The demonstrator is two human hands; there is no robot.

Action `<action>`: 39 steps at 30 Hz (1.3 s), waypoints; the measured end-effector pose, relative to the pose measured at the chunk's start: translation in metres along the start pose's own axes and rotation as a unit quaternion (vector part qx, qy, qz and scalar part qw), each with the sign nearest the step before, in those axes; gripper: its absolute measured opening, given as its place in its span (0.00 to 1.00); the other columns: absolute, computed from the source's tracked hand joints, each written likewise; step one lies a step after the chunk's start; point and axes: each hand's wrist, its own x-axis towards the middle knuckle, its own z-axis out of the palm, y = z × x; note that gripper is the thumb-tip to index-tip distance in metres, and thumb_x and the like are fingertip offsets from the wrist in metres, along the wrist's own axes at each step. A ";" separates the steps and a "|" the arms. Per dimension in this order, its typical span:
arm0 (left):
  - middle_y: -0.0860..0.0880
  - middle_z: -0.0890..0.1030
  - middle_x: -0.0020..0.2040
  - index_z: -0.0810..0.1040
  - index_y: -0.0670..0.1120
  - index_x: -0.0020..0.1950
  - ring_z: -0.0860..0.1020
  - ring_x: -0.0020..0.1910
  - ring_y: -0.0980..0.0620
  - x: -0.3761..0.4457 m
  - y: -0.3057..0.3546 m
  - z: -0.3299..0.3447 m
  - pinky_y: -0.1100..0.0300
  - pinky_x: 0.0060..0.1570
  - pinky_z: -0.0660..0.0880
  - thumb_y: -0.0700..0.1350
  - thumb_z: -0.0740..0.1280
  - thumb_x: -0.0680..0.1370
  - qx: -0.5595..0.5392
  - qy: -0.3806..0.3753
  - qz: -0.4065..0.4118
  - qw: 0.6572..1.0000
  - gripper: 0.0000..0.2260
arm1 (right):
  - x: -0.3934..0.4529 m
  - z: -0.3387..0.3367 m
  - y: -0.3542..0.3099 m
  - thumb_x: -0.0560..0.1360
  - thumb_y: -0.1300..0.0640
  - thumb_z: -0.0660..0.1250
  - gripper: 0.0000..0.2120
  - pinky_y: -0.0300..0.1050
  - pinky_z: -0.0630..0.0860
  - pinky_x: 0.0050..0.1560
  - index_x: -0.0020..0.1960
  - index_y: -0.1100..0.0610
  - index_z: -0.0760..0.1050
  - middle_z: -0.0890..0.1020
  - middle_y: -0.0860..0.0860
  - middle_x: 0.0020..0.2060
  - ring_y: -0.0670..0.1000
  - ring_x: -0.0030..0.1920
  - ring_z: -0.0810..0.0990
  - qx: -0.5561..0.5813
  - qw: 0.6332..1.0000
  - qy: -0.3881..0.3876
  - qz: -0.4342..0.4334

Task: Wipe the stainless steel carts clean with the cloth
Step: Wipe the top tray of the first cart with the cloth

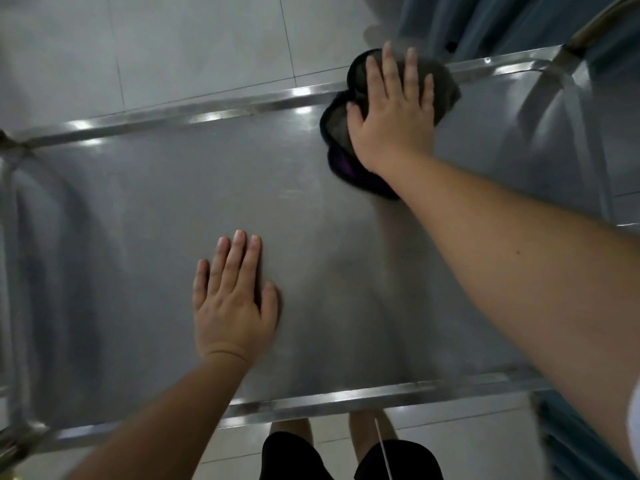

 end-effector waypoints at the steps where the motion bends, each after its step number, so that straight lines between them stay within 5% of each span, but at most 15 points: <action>1: 0.51 0.58 0.87 0.60 0.51 0.87 0.52 0.86 0.51 0.000 0.000 0.000 0.42 0.84 0.50 0.56 0.56 0.83 -0.001 0.002 0.002 1.000 0.31 | -0.013 0.000 -0.001 0.83 0.35 0.45 0.35 0.63 0.44 0.83 0.86 0.50 0.48 0.47 0.51 0.86 0.58 0.85 0.43 0.007 1.000 0.002 -0.007; 6: 0.51 0.59 0.86 0.62 0.51 0.86 0.54 0.86 0.50 -0.003 0.001 0.002 0.41 0.83 0.52 0.56 0.57 0.82 -0.006 0.009 0.009 1.000 0.31 | -0.175 0.011 0.016 0.84 0.41 0.57 0.32 0.64 0.54 0.81 0.84 0.54 0.59 0.58 0.53 0.84 0.59 0.84 0.54 0.004 0.998 0.024 -0.059; 11: 0.52 0.59 0.86 0.62 0.51 0.86 0.53 0.86 0.51 -0.004 0.002 0.003 0.41 0.83 0.52 0.56 0.57 0.82 -0.008 0.007 0.006 1.000 0.31 | -0.364 0.031 0.032 0.82 0.41 0.58 0.34 0.65 0.54 0.81 0.85 0.52 0.58 0.57 0.51 0.84 0.60 0.83 0.57 -0.028 0.990 -0.066 -0.119; 16: 0.51 0.58 0.86 0.61 0.51 0.86 0.53 0.86 0.50 -0.003 0.000 0.004 0.41 0.83 0.52 0.56 0.57 0.82 -0.002 0.006 0.009 1.000 0.31 | -0.302 0.036 0.015 0.79 0.41 0.64 0.37 0.64 0.51 0.81 0.85 0.51 0.58 0.57 0.49 0.84 0.57 0.84 0.55 -0.014 0.989 -0.049 -0.140; 20: 0.51 0.60 0.86 0.63 0.50 0.86 0.55 0.86 0.49 -0.003 0.002 0.001 0.40 0.83 0.53 0.55 0.56 0.82 -0.003 0.000 0.003 1.000 0.31 | -0.173 0.032 -0.023 0.81 0.40 0.59 0.34 0.63 0.52 0.82 0.84 0.52 0.60 0.60 0.50 0.84 0.57 0.84 0.55 0.014 0.995 0.018 -0.097; 27: 0.51 0.59 0.86 0.62 0.51 0.86 0.54 0.86 0.50 -0.001 0.002 -0.001 0.41 0.83 0.52 0.56 0.56 0.82 -0.004 -0.004 -0.003 1.000 0.31 | -0.018 0.022 -0.080 0.83 0.37 0.45 0.35 0.62 0.43 0.83 0.86 0.51 0.48 0.48 0.50 0.85 0.57 0.85 0.44 0.010 0.999 -0.006 -0.045; 33: 0.51 0.60 0.86 0.63 0.51 0.86 0.55 0.86 0.51 -0.002 0.000 0.002 0.42 0.83 0.52 0.54 0.60 0.81 -0.007 0.007 0.006 1.000 0.31 | -0.149 0.032 -0.064 0.82 0.40 0.57 0.34 0.63 0.51 0.82 0.84 0.53 0.59 0.58 0.50 0.84 0.57 0.84 0.52 0.006 0.983 -0.003 -0.184; 39: 0.53 0.57 0.87 0.61 0.53 0.86 0.51 0.86 0.53 -0.002 -0.001 -0.012 0.45 0.84 0.46 0.55 0.59 0.80 -0.054 -0.031 0.010 0.998 0.33 | -0.362 0.043 -0.031 0.81 0.42 0.61 0.36 0.67 0.57 0.79 0.85 0.50 0.55 0.55 0.48 0.85 0.56 0.84 0.53 -0.018 0.968 -0.084 -0.234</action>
